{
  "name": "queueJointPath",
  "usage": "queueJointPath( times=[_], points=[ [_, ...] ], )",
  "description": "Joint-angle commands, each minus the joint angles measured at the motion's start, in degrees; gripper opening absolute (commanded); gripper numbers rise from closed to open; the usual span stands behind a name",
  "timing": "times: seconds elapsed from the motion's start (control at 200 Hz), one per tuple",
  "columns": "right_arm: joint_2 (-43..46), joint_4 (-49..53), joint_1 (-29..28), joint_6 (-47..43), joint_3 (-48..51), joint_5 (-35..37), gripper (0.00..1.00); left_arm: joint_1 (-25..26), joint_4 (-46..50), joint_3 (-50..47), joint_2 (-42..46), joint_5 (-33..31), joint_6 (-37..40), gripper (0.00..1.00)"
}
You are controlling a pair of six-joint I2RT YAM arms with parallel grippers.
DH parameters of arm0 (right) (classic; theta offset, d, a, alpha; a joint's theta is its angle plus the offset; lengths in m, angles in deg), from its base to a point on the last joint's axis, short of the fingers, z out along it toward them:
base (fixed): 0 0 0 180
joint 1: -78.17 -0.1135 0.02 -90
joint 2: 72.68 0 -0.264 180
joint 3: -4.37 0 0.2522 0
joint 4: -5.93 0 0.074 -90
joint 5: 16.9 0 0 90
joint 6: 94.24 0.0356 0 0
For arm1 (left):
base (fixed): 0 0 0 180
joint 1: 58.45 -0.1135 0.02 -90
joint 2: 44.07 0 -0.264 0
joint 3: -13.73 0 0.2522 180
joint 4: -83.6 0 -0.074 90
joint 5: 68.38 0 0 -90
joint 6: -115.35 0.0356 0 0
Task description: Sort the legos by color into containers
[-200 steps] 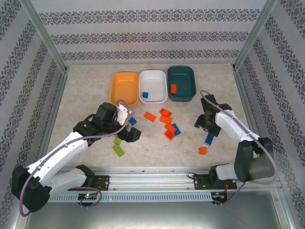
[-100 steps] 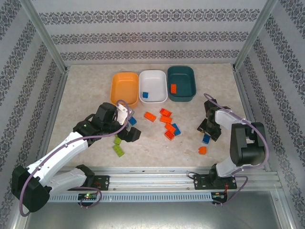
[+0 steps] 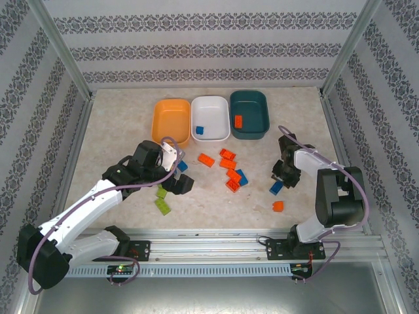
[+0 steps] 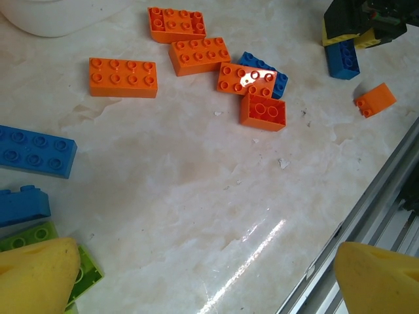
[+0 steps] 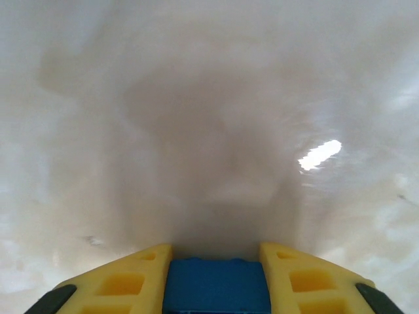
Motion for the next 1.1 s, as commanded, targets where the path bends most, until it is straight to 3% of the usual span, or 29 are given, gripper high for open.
queueJointPath(
  times=[0.0, 0.375, 0.595, 0.829, 0.964, 1.094],
  points=[
    [0.9, -2.6, -1.4, -0.1, -3.2, -3.1, 0.27, 0.7, 1.9, 0.1, -0.5, -1.1, 1.3, 1.0],
    [-3.8, 0.3, -9.9, 0.4, -27.1, -8.3, 0.27, 0.8, 1.5, -0.5, 5.9, -13.6, 2.0, 1.0],
    [-20.1, 2.7, -16.8, -2.4, -53.0, -8.9, 0.27, 0.7, 0.0, -1.9, 11.1, -20.0, 2.6, 1.0],
    [-41.9, 8.9, -20.5, -6.3, -79.4, -6.7, 0.27, 0.7, 0.2, -2.1, 10.3, -20.8, 2.8, 1.0],
    [-50.8, 11.2, -21.2, -7.4, -89.0, -5.7, 0.27, 0.7, 0.7, -1.9, 9.3, -21.2, 3.1, 1.0],
    [-54.6, 10.8, -21.5, -7.6, -91.4, -4.1, 0.28, 0.8, 0.9, -1.7, 9.1, -21.6, 3.3, 1.0]
  ],
)
